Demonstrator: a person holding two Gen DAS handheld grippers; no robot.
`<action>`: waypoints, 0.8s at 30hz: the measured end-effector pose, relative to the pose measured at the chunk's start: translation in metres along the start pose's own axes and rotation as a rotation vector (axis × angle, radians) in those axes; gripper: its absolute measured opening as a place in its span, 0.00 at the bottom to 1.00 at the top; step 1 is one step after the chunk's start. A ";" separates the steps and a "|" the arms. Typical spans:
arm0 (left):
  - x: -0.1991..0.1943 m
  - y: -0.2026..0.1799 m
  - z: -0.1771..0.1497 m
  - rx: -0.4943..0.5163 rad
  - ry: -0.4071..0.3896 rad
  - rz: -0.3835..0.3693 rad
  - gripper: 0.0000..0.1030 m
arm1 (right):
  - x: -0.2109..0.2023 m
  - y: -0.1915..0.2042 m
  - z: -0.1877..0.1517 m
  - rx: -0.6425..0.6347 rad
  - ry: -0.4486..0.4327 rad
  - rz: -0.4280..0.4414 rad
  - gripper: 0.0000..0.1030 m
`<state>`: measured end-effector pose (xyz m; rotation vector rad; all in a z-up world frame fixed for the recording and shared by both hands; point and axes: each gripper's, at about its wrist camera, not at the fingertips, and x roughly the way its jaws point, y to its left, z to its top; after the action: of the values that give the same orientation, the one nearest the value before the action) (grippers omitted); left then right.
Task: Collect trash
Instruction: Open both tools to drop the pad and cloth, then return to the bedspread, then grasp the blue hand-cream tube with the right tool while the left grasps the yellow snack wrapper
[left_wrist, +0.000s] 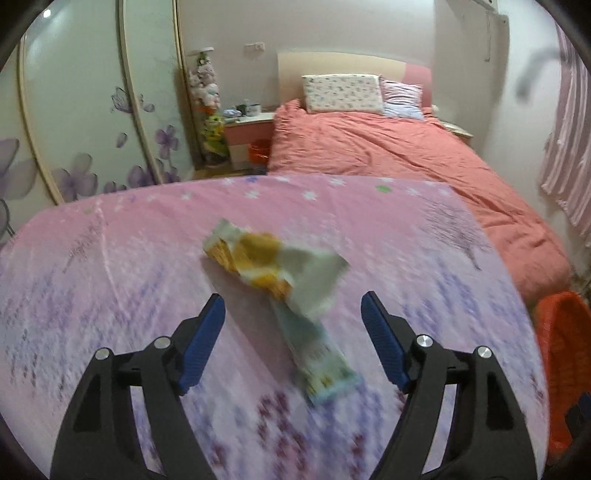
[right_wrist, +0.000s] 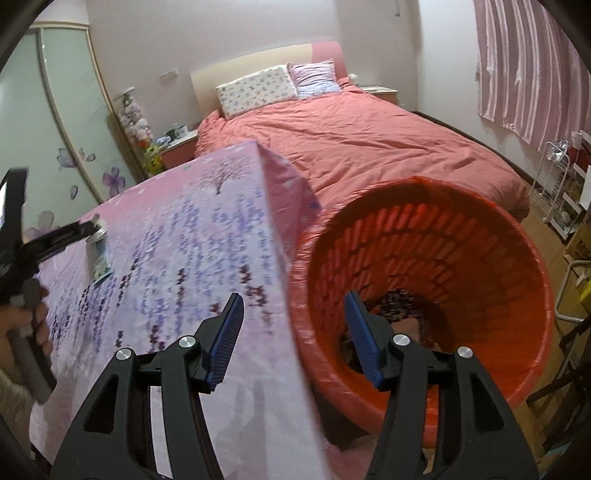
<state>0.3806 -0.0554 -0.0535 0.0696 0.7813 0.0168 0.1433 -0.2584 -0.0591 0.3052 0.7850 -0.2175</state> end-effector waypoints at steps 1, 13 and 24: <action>0.007 0.002 0.005 0.010 0.003 0.020 0.72 | 0.002 0.005 0.000 -0.006 0.004 0.004 0.56; 0.022 0.107 -0.010 -0.055 0.075 0.099 0.67 | 0.036 0.105 0.002 -0.138 0.051 0.147 0.61; 0.012 0.165 -0.028 -0.107 0.084 0.052 0.72 | 0.105 0.222 0.021 -0.271 0.125 0.236 0.61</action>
<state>0.3714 0.1114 -0.0701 -0.0121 0.8613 0.1115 0.2969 -0.0667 -0.0784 0.1532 0.8829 0.1312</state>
